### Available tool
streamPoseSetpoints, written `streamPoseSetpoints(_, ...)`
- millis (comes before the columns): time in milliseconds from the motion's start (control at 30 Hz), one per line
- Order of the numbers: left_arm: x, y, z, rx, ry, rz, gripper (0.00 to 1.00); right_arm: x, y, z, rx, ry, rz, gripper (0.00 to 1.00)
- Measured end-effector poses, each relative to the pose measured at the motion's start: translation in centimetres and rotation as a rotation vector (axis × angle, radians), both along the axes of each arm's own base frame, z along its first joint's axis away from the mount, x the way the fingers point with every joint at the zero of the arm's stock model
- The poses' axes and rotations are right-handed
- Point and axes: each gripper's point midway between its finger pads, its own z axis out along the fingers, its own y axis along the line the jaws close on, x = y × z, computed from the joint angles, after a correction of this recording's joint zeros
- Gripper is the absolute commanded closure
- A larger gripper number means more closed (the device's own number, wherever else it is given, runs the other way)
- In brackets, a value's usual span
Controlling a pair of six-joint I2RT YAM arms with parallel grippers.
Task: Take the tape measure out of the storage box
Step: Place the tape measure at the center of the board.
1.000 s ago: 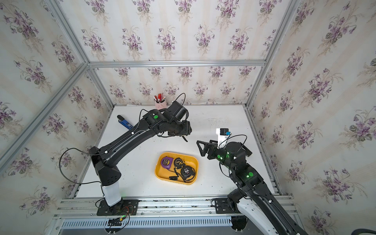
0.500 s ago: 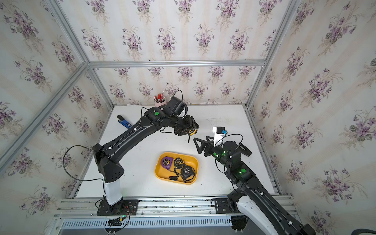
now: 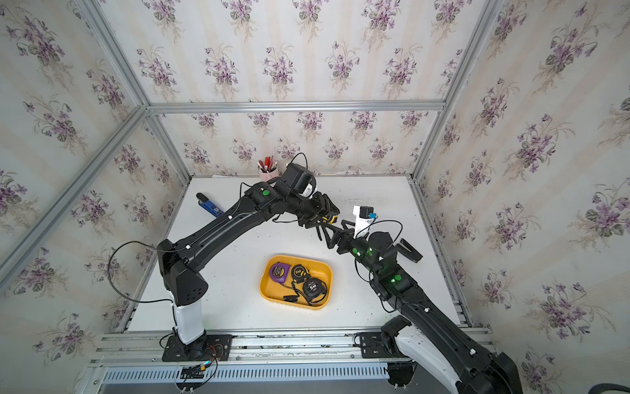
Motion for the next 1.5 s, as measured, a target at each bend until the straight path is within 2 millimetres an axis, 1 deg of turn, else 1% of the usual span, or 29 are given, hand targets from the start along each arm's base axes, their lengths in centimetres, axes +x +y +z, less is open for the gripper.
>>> streamPoseSetpoints(133, 0.1, -0.2, 0.2, -0.013, -0.002, 0.002, 0.81, 0.6, 0.1, 0.0, -0.002, -0.009, -0.015, 0.07)
streamPoseSetpoints(333, 0.0, -0.3, 0.3, -0.016, 0.000, -0.002, 0.81, 1.3, 0.3, 0.5, -0.004, -0.037, -0.024, 0.08)
streamPoseSetpoints(467, 0.0, -0.3, 0.3, -0.017, 0.001, -0.003, 0.79, 1.7, 0.3, 0.4, -0.008, -0.041, -0.034, 0.11)
streamPoseSetpoints(600, -0.1, -0.3, 0.3, -0.017, 0.002, -0.003, 0.78, 2.3, 0.5, 0.9, -0.012, -0.063, -0.040, 0.23)
streamPoseSetpoints(700, -0.2, -0.3, 0.3, -0.021, 0.006, -0.007, 0.77, 2.6, 0.6, 0.9, -0.017, -0.064, -0.043, 0.31)
streamPoseSetpoints(833, -0.2, -0.4, 0.4, -0.023, 0.008, -0.010, 0.74, 2.8, 0.7, 1.1, -0.017, -0.068, -0.046, 0.45)
streamPoseSetpoints(900, -0.2, -0.4, 0.4, -0.023, 0.007, -0.010, 0.69, 2.9, 0.7, 1.1, -0.018, -0.068, -0.045, 0.52)
streamPoseSetpoints(967, -0.2, -0.4, 0.4, -0.025, 0.005, -0.010, 0.56, 2.8, 0.9, 1.3, -0.014, -0.074, -0.037, 0.58)
streamPoseSetpoints(1000, -0.1, -0.5, 0.5, -0.028, 0.002, -0.010, 0.49, 2.9, 0.9, 1.4, -0.012, -0.075, -0.036, 0.61)
streamPoseSetpoints(1033, -0.1, -0.5, 0.6, -0.034, -0.005, -0.014, 0.37, 2.9, 0.9, 1.6, -0.006, -0.076, -0.039, 0.62)
streamPoseSetpoints(1067, 0.0, -0.6, 0.8, -0.040, -0.010, -0.018, 0.29, 2.9, 0.9, 1.8, 0.003, -0.076, -0.041, 0.63)
streamPoseSetpoints(1133, 0.1, -0.8, 1.1, -0.053, -0.023, -0.022, 0.16, 3.0, 0.7, 2.1, 0.008, -0.082, -0.051, 0.66)
streamPoseSetpoints(1200, 0.0, -0.9, 0.9, -0.056, -0.013, -0.025, 0.00, 3.1, 0.5, 1.8, -0.008, -0.080, -0.067, 0.69)
streamPoseSetpoints(1267, 0.0, -0.9, 0.5, -0.057, -0.002, -0.026, 0.00, 3.0, 0.3, 1.5, -0.019, -0.065, -0.074, 0.70)
streamPoseSetpoints(1367, 0.3, -0.9, -0.9, -0.064, 0.021, -0.029, 0.00, 2.9, -0.3, 1.5, -0.030, -0.059, -0.097, 0.71)
streamPoseSetpoints(1500, 0.6, -1.3, -1.3, -0.092, 0.036, -0.045, 0.00, 2.7, -0.9, 1.2, -0.058, -0.030, -0.121, 0.72)
